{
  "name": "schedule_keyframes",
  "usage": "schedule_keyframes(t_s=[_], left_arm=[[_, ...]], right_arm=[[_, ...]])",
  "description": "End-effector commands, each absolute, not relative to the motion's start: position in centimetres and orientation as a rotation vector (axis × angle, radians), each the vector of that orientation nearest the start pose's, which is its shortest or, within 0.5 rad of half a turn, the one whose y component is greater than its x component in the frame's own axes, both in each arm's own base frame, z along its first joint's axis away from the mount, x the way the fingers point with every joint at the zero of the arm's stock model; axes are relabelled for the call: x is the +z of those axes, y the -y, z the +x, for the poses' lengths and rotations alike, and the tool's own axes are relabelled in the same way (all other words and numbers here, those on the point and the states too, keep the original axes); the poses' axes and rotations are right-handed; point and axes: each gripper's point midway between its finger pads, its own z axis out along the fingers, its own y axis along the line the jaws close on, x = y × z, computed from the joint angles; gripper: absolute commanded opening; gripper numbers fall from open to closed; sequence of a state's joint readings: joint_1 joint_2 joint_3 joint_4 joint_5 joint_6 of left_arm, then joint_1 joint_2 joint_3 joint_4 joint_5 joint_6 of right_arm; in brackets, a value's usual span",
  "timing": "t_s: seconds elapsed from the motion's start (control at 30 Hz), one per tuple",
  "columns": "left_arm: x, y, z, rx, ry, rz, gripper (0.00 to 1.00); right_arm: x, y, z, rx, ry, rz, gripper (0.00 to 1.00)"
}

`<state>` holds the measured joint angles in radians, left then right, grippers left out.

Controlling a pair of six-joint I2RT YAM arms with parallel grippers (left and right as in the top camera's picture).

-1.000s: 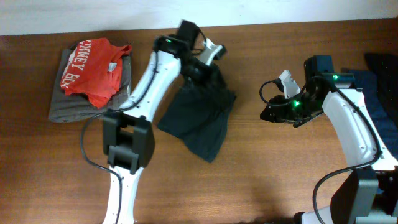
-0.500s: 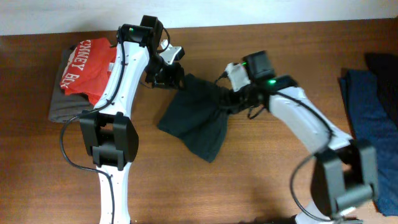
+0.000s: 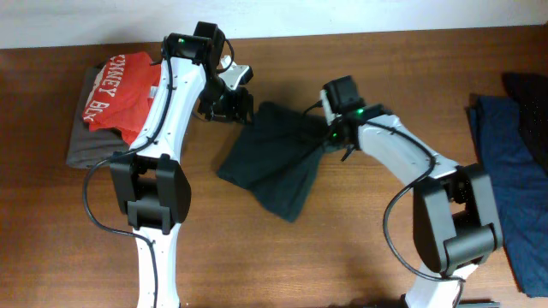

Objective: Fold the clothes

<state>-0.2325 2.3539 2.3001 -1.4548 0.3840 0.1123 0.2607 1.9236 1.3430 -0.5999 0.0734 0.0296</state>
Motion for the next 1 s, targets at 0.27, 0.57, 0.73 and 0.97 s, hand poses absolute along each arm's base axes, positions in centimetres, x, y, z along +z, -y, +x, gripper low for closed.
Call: schedule_keyframes(t_s=[0.27, 0.57, 0.73, 0.97], left_arm=[[11.6, 17.1, 44.3, -0.582, -2.977, 0.571, 0.66], [7.3, 19.1, 41.5, -0.597, -3.109, 0.681, 0.60], [3.7, 18.2, 38.5, -0.545, -3.267, 0.695, 0.51], [0.1, 17.9, 36.0, -0.598, -3.350, 0.678, 0.10]], right_arm=[[6.5, -6.2, 44.8, 0.072, -2.707, -0.152, 0.52], [11.1, -12.0, 40.5, 0.729, -2.700, -0.255, 0.50], [8.2, -12.7, 36.4, 0.763, -2.899, -0.212, 0.56], [4.0, -15.1, 32.3, 0.805, -3.050, -0.216, 0.55]])
